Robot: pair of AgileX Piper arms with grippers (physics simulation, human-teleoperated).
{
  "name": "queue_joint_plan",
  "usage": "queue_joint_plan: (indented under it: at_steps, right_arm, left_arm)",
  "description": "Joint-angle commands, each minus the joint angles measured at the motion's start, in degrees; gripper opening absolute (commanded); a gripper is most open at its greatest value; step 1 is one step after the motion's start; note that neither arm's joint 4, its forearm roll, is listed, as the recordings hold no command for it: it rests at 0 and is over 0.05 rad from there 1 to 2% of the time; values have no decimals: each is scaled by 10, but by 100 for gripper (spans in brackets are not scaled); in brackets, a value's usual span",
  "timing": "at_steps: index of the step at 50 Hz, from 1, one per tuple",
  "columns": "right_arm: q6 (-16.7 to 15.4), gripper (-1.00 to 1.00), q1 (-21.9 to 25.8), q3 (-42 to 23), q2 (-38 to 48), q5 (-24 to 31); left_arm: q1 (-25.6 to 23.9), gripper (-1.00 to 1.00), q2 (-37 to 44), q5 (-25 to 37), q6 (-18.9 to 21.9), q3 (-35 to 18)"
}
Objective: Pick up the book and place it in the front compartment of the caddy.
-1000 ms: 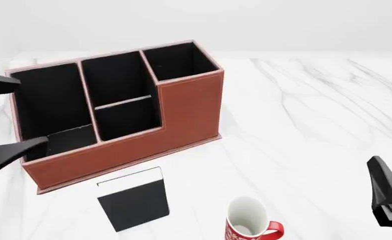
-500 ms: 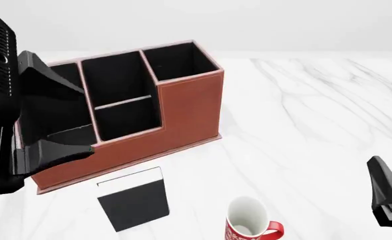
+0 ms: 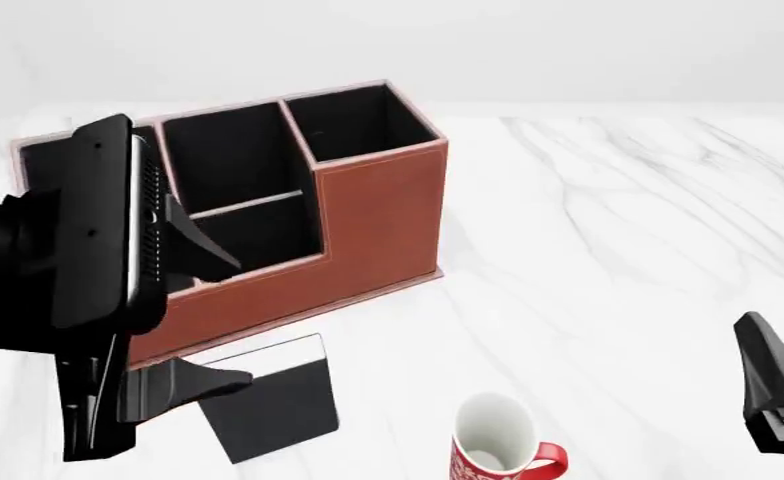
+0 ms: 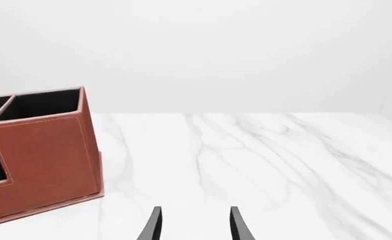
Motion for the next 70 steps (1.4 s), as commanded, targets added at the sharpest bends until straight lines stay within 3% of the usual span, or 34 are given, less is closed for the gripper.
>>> queue_joint_plan:
  at_steps: [1,30,50,70]
  right_arm:
    - [-1,100,-1,0,-2,0]
    - [-1,100,-1,0,-2,1]
    - [-1,100,-1,0,-2,1]
    - [-1,100,-1,0,-2,1]
  left_arm:
    - [10,100,-45,11,-3,31]
    - [47,100,-56,-22,3,94]
    - [86,100,-62,-31,38,113]
    - [76,100,-39,-59,30,126]
